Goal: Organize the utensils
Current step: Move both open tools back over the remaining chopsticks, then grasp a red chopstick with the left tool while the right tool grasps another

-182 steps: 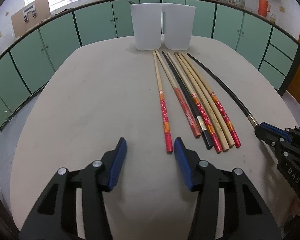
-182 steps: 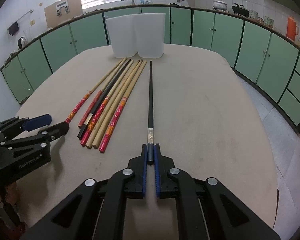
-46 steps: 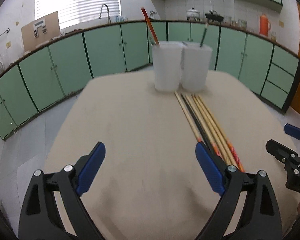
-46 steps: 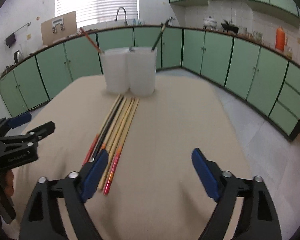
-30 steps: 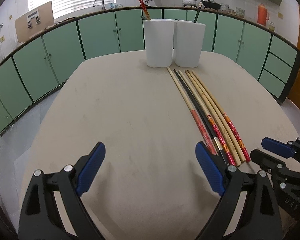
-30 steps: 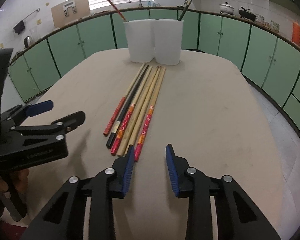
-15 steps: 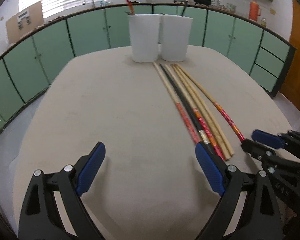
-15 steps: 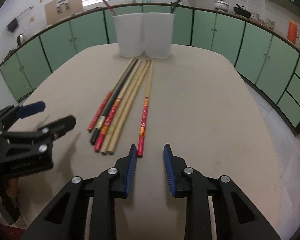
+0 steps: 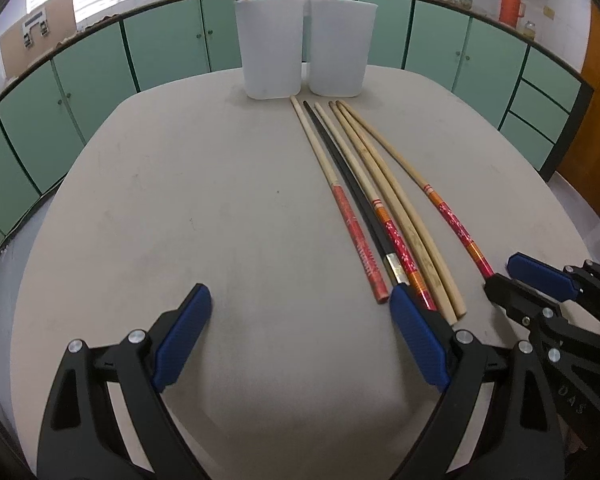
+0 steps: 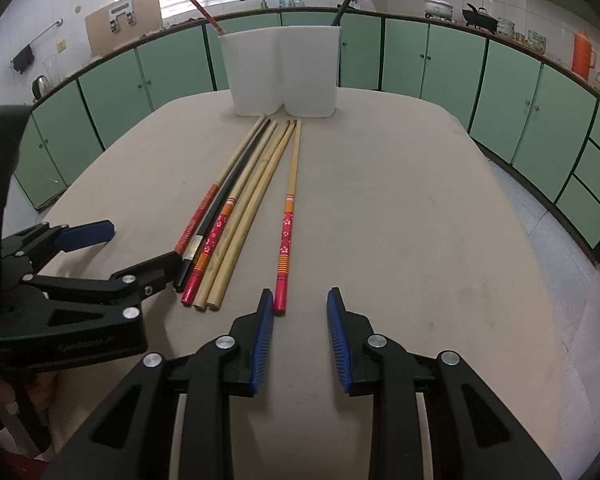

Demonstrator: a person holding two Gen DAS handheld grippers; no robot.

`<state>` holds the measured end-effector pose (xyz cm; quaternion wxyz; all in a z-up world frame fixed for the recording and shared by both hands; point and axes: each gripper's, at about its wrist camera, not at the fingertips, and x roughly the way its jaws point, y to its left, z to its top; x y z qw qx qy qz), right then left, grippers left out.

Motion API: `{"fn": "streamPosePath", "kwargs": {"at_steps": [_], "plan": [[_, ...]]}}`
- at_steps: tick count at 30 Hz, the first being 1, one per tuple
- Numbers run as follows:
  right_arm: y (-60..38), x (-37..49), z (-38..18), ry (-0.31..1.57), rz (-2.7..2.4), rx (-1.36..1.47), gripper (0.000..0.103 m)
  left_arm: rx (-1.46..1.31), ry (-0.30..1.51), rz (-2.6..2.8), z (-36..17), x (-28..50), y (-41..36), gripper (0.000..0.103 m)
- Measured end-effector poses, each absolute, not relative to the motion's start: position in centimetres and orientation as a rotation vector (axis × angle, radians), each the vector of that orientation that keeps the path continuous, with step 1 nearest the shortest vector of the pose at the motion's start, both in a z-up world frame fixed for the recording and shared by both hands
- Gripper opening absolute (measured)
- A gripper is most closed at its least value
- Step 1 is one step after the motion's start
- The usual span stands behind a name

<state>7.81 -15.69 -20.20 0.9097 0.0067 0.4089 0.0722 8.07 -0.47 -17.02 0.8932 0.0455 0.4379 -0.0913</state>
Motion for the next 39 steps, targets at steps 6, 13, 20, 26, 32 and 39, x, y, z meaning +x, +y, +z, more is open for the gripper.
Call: {"fn": "streamPosePath", "kwargs": {"at_steps": [6,13,20,26,32,39], "plan": [[-15.9,7.6,-20.2,0.841,0.154,0.017,0.028,0.089,0.908,-0.163,-16.8,8.0,0.1,0.073],[-16.1,7.5,-20.1,0.839,0.167,0.017,0.028,0.078,0.912,-0.122,-16.5,8.1,1.9,0.068],[-16.2,7.4,-20.2,0.829,0.177,0.01,0.028,0.075,0.902,-0.123,-16.5,8.1,1.7,0.065],[-15.9,7.3,-20.1,0.833,0.196,-0.007,0.029,0.073,0.9,-0.133,-16.5,7.8,1.6,0.061],[-15.8,7.6,-20.1,0.831,0.193,-0.01,0.029,0.072,0.898,-0.133,-16.6,7.7,1.4,0.061],[-15.6,7.9,-20.4,0.82,0.185,-0.009,0.026,0.069,0.895,-0.133,-16.7,7.8,1.0,0.06]]}}
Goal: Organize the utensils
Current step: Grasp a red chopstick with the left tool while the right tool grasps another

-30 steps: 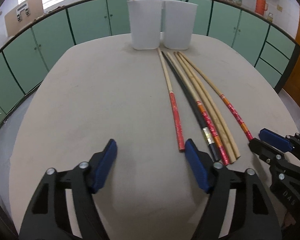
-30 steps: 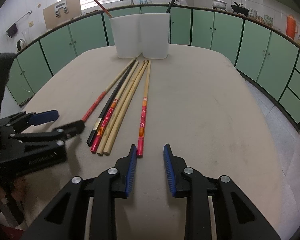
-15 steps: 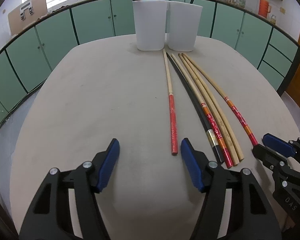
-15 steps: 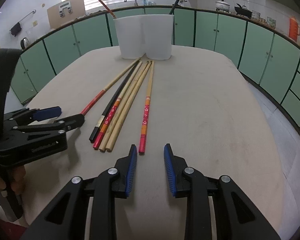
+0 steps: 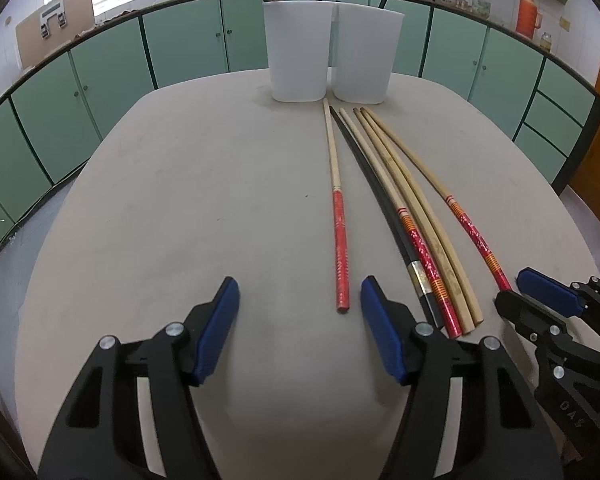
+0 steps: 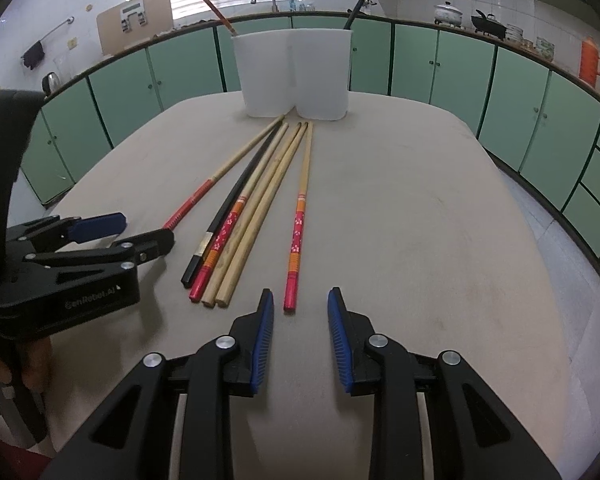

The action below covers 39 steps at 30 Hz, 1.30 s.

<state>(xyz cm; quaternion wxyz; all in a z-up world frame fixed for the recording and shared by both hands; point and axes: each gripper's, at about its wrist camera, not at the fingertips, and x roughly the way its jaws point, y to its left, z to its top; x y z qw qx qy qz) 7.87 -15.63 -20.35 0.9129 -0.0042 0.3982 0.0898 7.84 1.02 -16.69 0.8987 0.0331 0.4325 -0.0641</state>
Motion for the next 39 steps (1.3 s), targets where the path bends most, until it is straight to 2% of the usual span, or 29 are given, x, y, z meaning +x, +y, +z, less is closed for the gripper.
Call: {"fn": "streamPosePath", "kwargs": {"at_steps": [1,3,4,5,6,8,16,30,39], "plan": [[-15.5,7.9,-20.4,0.817,0.184,-0.016,0.025,0.068,0.894,-0.136,-16.7,7.8,0.9,0.058],[-15.1,7.8,-20.4,0.813,0.192,-0.032,0.016,0.076,0.886,-0.148,-16.6,7.7,0.5,0.041],[-15.1,7.9,-20.4,0.812,0.195,-0.037,0.013,0.086,0.883,-0.153,-16.6,7.7,0.1,0.036],[-15.0,7.9,-20.4,0.813,0.199,-0.037,0.008,0.098,0.88,-0.16,-16.6,7.7,-0.2,0.026],[-14.9,7.9,-20.4,0.814,0.199,-0.036,0.007,0.101,0.88,-0.174,-16.6,7.6,-0.5,0.013],[-15.1,8.0,-20.3,0.818,0.203,-0.027,0.007,0.086,0.885,-0.193,-16.6,7.7,-0.6,0.005],[-16.2,7.6,-17.6,0.772,0.211,-0.038,0.006,0.106,0.846,-0.206,-14.5,7.0,-0.3,0.005],[-18.5,8.3,-7.4,0.587,0.229,-0.071,0.006,0.099,0.58,-0.254,-2.9,6.0,0.3,0.005],[-19.0,10.7,-2.2,0.534,0.294,-0.077,0.006,0.065,0.513,-0.296,1.3,7.1,-0.3,0.005]]}}
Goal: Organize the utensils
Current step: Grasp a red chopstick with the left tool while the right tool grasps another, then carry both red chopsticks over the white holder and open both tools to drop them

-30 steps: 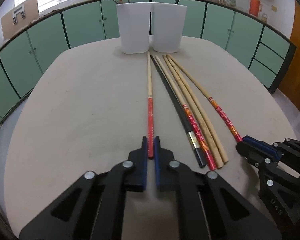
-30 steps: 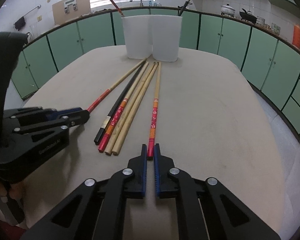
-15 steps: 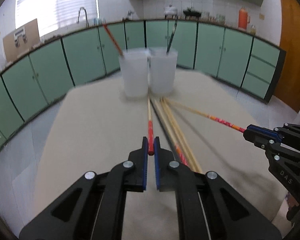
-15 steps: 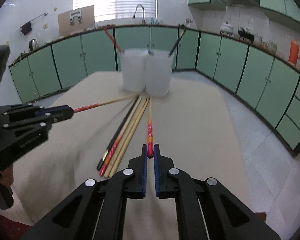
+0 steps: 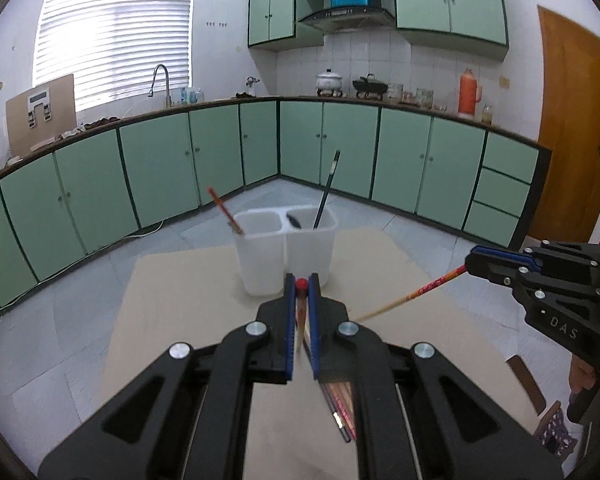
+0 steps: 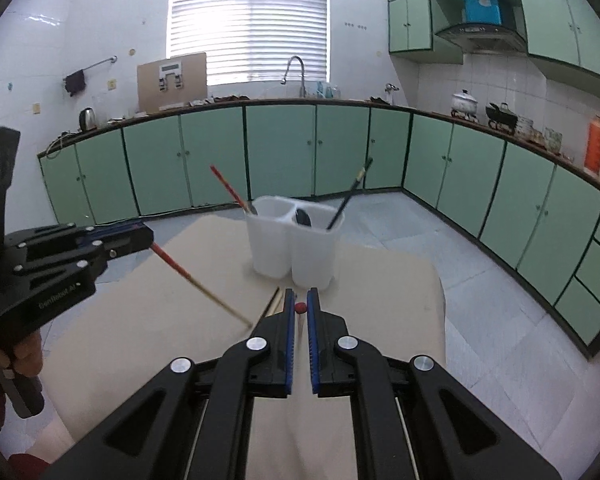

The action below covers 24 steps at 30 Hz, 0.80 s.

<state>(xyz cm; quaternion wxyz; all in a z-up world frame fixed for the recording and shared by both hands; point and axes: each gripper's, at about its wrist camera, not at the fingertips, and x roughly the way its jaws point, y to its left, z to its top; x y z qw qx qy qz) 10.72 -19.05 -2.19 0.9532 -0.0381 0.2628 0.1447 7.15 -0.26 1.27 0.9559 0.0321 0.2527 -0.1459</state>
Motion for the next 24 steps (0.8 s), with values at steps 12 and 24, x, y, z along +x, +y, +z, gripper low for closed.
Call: {"fn": "streamPosePath", "kwargs": {"at_steps": [12,24], "plan": [[-19.5,12.6,1.5,0.507,0.36,-0.087,0.006,0.015,0.443,-0.327,4.9,8.2,0.6,0.005],[-19.8,16.7,9.5,0.337,0.363,-0.057,0.006,-0.006,0.262,-0.315,11.8,9.8,0.3,0.005]]}}
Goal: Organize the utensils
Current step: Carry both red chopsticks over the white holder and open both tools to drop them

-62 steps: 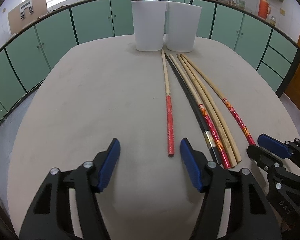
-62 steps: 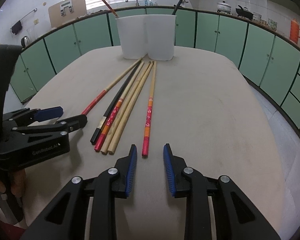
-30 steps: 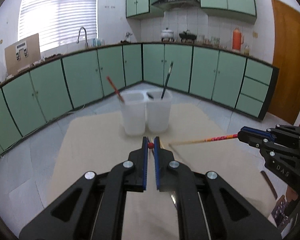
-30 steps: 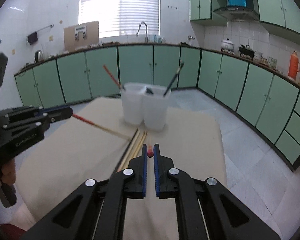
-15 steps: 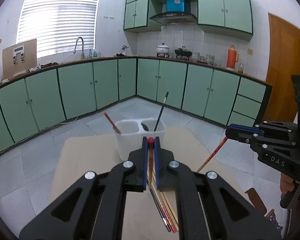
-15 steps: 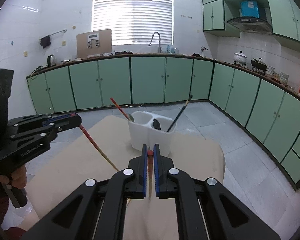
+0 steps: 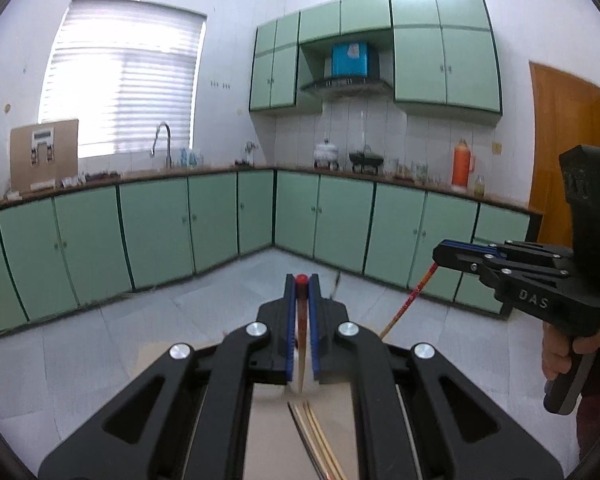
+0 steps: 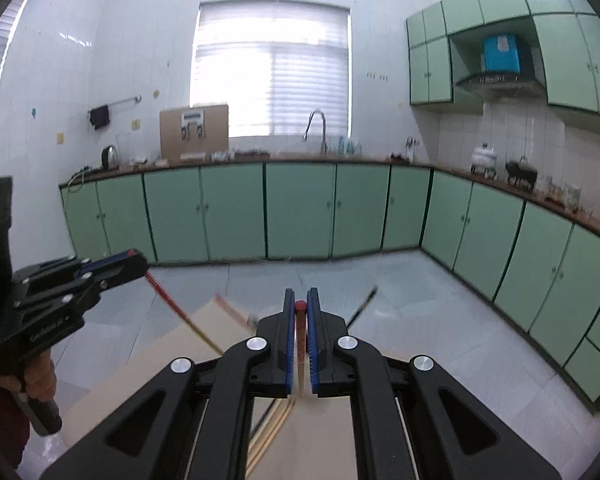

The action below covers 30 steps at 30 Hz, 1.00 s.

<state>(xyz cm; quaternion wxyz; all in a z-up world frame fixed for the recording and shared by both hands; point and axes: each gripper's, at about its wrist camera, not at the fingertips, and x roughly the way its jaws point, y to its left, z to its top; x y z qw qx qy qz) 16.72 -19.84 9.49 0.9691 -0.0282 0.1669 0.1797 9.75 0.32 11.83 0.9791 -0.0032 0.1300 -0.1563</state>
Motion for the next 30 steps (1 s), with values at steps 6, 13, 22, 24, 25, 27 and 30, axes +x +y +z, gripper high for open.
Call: {"fn": "streamPosePath", "kwargs": {"at_steps": [6,13,22,24,25,27,30], "plan": [[-19.3,21.1,10.8,0.309,0.33,-0.052,0.006,0.01,0.192,-0.272,13.9,13.0,-1.0,0.005],[-18.6,26.2,8.3,0.364,0.302,-0.068,0.006,-0.008,0.191,-0.236,12.6,19.0,-2.1,0.005],[-18.4,30.2,3.3,0.46,0.304,-0.04,0.006,-0.012,0.307,-0.209,7.0,25.3,-2.3,0.005],[-18.3,30.6,2.3,0.48,0.308,-0.036,0.006,-0.01,0.343,-0.209,5.7,26.3,-2.1,0.005],[-18.3,30.7,1.9,0.487,0.309,-0.036,0.006,-0.009,0.362,-0.209,4.9,26.8,-2.1,0.005],[-18.3,31.0,1.0,0.504,0.309,-0.038,0.006,-0.007,0.387,-0.208,3.9,27.2,-1.9,0.006],[-18.4,31.2,0.1,0.529,0.305,-0.032,0.006,-0.002,0.417,-0.205,2.6,27.7,-1.5,0.009]]}}
